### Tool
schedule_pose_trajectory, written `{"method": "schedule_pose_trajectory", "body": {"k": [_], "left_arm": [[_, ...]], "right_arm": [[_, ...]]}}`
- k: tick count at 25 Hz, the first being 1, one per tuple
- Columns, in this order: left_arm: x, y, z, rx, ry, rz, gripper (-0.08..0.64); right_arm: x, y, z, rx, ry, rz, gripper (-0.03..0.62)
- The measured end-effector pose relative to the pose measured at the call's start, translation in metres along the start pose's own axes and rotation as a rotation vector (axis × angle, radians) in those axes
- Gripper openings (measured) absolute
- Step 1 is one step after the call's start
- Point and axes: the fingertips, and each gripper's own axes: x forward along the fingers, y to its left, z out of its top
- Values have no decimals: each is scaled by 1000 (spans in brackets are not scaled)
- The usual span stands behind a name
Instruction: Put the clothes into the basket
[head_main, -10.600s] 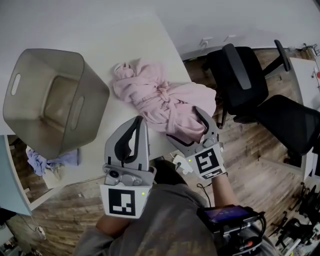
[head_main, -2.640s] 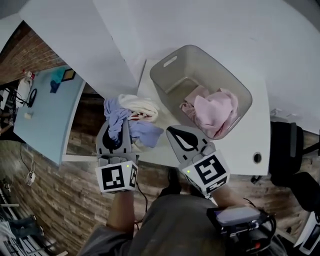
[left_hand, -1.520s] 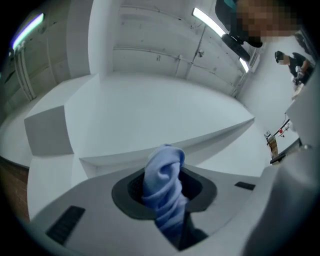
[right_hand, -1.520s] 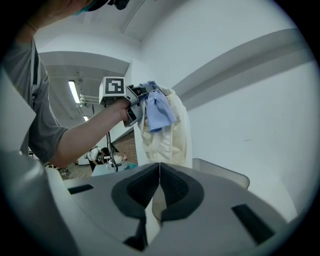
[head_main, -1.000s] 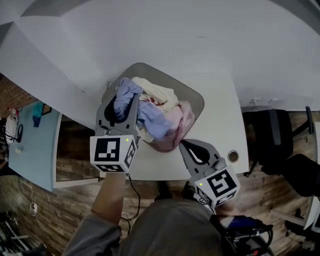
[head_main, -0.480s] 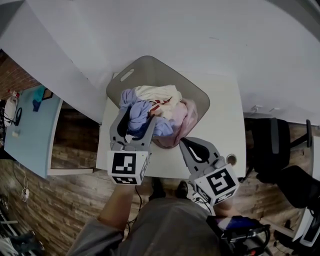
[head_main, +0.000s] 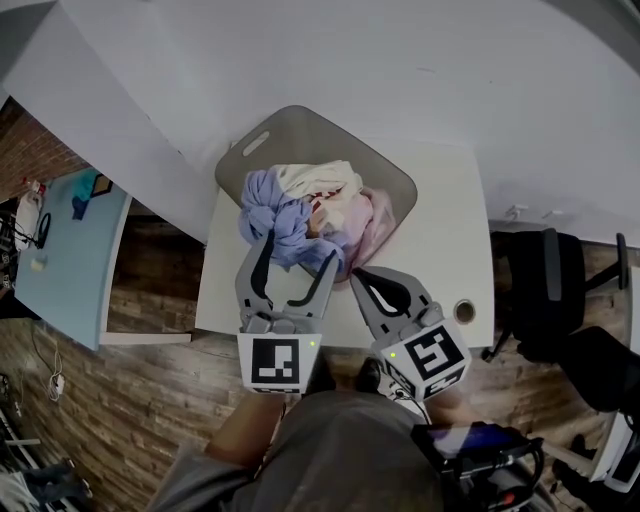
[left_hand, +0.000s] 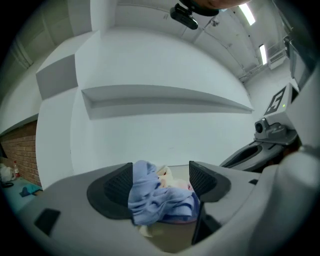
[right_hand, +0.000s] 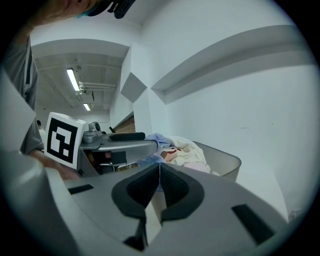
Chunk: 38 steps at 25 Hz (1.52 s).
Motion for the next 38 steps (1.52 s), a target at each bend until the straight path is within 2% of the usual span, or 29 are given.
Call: {"method": "schedule_pose_trajectory", "body": {"k": [6, 10, 17, 19, 21, 22, 26, 38], "left_arm": [[-17, -13, 16, -35, -49, 2, 344], [-32, -15, 31, -39, -90, 10, 344], [-47, -8, 40, -24, -107, 51, 337], [-52, -5, 42, -18, -114, 64, 290], [-57, 0, 45, -9, -128, 87, 163], [-59, 2, 46, -8, -133, 98, 122], [-65, 12, 50, -17, -164, 118, 24], [-71, 36, 53, -35, -188, 177, 9]], "right_arm": [[-10, 0, 2, -11, -31, -12, 9], [-17, -3, 9, -16, -49, -30, 9], [-20, -3, 30, -74, -121, -51, 9], [-19, -3, 35, -82, -133, -54, 9], [-17, -2, 41, -97, -141, -59, 9], [-17, -2, 44, -104, -145, -62, 9], [-14, 1, 54, -119, -159, -69, 9], [-1, 12, 71, -185, -189, -48, 8]]}}
